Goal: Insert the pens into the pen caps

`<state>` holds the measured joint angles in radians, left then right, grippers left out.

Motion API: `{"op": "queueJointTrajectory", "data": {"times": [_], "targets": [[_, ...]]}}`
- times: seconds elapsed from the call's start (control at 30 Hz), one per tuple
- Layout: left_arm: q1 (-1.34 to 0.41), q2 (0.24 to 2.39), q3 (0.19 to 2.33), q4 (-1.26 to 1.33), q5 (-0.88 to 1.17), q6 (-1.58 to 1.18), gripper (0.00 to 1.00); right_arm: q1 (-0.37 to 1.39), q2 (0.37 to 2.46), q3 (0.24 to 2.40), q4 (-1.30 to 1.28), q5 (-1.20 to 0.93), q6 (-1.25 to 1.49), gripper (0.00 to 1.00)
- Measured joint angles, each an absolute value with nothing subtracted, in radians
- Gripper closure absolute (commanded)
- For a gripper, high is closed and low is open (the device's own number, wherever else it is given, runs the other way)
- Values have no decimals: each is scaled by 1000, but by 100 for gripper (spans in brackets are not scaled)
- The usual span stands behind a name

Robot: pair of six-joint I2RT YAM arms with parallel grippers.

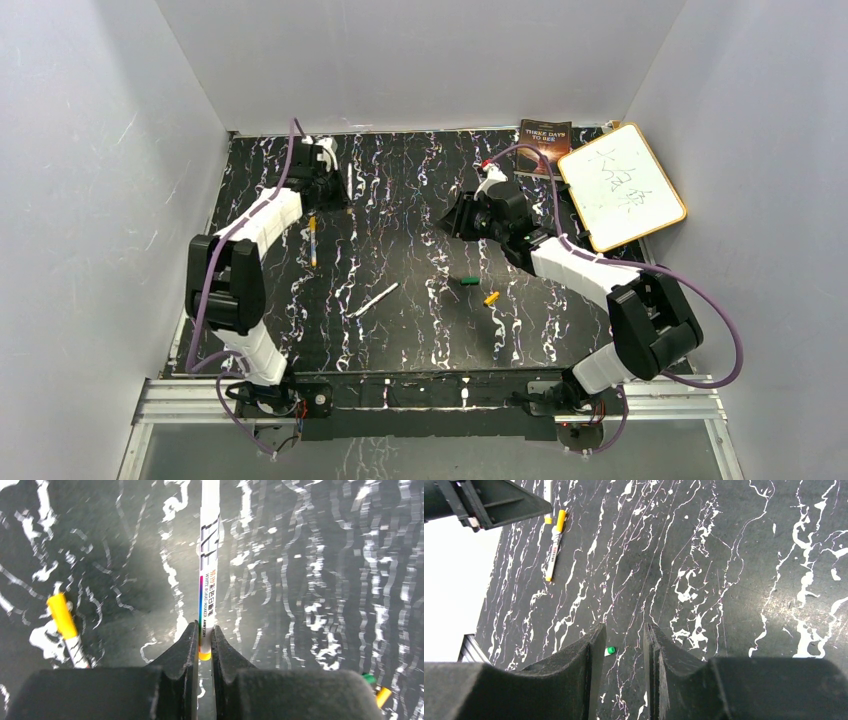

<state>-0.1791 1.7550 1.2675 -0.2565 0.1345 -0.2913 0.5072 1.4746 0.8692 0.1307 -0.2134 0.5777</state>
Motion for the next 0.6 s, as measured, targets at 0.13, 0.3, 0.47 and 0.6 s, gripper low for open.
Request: {"op": "queueJointTrajectory", "data": {"times": [0.13,0.3,0.47,0.6], "targets": [[-179,1708,1251,-181,247,-292,100,505,1475,879,134,-217,582,68],[-179,1665,1197,-85,402,-300,100,498,1467,881,150,-259,598,63],[-179,1655,1154,23,592,-334,100,490,1414,881,197,-329,638,51],[-179,1638,1110,126,739,-374,100,490,1348,881,256,-390,680,44]]}}
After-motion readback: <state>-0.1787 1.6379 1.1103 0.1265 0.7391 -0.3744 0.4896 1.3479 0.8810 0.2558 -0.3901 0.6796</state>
